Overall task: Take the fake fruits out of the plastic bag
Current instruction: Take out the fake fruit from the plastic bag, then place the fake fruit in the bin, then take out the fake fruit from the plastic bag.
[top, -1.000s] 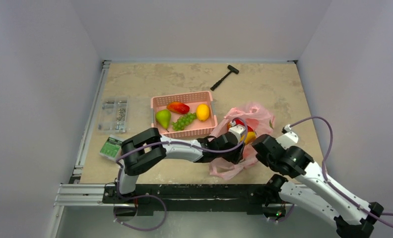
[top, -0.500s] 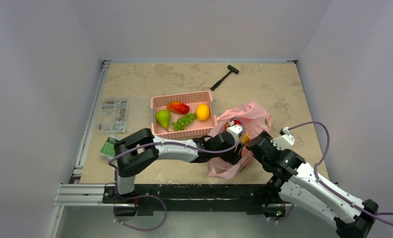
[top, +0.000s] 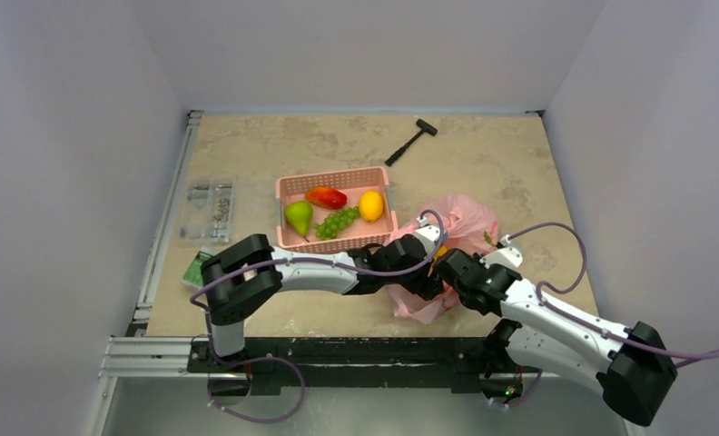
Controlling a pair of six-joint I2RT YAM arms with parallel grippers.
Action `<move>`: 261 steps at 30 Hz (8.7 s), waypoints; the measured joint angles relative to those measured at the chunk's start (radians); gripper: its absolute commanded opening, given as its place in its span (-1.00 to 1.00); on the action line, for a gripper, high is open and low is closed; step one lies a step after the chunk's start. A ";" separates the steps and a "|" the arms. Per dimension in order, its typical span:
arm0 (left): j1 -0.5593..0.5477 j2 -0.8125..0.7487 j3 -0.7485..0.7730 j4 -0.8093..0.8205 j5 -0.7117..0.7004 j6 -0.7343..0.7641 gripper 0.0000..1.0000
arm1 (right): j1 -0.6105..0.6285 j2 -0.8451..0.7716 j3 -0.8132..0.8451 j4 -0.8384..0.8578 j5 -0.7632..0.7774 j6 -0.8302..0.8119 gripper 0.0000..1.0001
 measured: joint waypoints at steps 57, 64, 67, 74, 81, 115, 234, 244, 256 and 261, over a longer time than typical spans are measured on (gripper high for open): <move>-0.003 0.365 0.419 -0.103 -0.248 0.363 -0.88 | -0.003 -0.373 0.060 -0.162 -0.097 -0.111 -1.00; 0.019 0.187 0.369 -0.147 -0.241 0.359 -1.00 | -0.003 -0.385 0.060 -0.160 -0.095 -0.109 -1.00; 0.030 0.090 0.359 -0.157 -0.230 0.351 -1.00 | -0.003 -0.401 0.060 -0.161 -0.093 -0.105 -1.00; 0.036 -0.075 0.225 -0.058 -0.233 0.303 -1.00 | -0.003 -0.417 0.059 -0.161 -0.087 -0.098 -1.00; 0.039 -0.093 -0.008 0.325 -0.222 0.295 -1.00 | -0.003 -0.400 0.059 -0.140 -0.094 -0.113 -1.00; 0.122 -0.353 0.084 -0.049 -0.111 0.092 -1.00 | -0.003 -0.213 0.115 -0.034 -0.014 -0.201 -1.00; -0.057 0.119 0.211 -0.211 -0.524 0.093 0.52 | -0.003 -0.481 0.051 -0.128 -0.269 -0.244 -1.00; -0.034 0.169 0.276 -0.207 -0.434 0.093 -0.30 | -0.003 -0.486 0.053 -0.130 -0.271 -0.252 -1.00; -0.025 0.044 0.176 -0.270 -0.251 0.117 -0.87 | -0.003 -0.487 0.055 -0.136 -0.272 -0.238 -1.00; -0.025 -0.107 0.090 -0.279 -0.161 0.099 -0.91 | -0.003 -0.491 0.055 -0.139 -0.266 -0.228 -1.00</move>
